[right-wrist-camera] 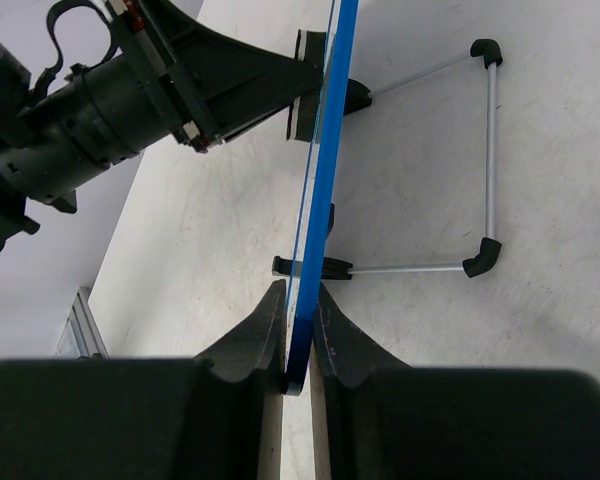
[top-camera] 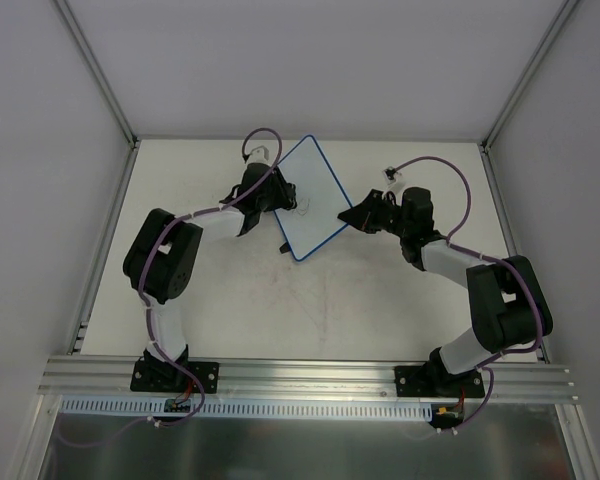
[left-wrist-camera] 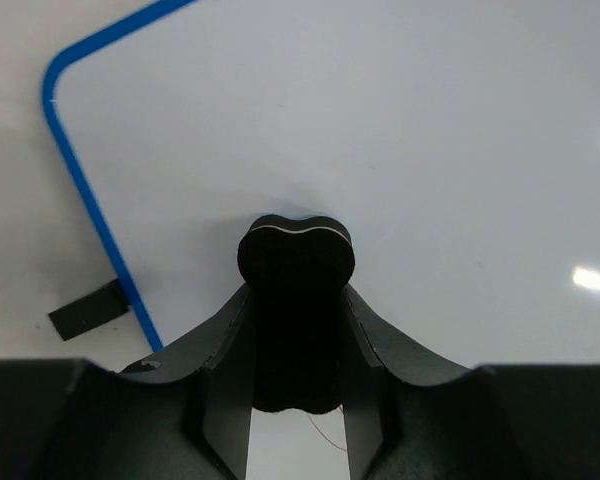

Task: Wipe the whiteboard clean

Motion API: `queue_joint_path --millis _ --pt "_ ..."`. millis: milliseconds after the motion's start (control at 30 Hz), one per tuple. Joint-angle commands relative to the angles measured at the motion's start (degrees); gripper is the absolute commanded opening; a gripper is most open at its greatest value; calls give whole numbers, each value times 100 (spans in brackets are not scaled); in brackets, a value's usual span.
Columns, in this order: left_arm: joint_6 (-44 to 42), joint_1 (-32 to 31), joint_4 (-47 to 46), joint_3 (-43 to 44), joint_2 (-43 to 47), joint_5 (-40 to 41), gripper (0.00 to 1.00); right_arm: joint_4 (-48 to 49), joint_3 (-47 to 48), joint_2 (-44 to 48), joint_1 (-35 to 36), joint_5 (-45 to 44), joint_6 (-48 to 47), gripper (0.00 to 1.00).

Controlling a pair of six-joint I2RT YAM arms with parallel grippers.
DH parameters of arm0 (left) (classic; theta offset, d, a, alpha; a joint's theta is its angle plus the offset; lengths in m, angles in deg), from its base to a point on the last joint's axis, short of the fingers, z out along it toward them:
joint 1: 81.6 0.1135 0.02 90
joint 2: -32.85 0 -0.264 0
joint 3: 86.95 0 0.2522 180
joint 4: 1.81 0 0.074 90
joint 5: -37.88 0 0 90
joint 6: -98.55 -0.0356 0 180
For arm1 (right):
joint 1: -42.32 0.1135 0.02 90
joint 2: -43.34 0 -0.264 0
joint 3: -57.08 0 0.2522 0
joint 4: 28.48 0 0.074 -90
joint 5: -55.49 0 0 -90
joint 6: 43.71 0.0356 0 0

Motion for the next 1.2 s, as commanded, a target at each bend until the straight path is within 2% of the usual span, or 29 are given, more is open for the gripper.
queue_joint_path --millis 0,233,333,500,667,800,1167 --pt "-615 -566 297 -81 35 -1263 0 29 -34 -123 182 643 -349 0" --pt "-1765 -988 683 693 -290 -1599 0 29 -43 -114 173 643 -349 0" --pt "-2161 -1242 990 930 -378 -1302 0 29 -34 -132 164 660 -331 0" --pt "-2312 -1393 1307 1256 -607 -985 0 29 -43 -105 156 660 -331 0" --pt "-1926 -1349 1378 1125 -572 15 0 29 -60 -79 155 651 -331 0" --pt "-1355 -1183 1387 896 -519 501 0 47 -69 -70 147 651 -331 0" --pt "324 -207 1308 387 -704 -605 0 99 -78 -53 138 660 -287 0"
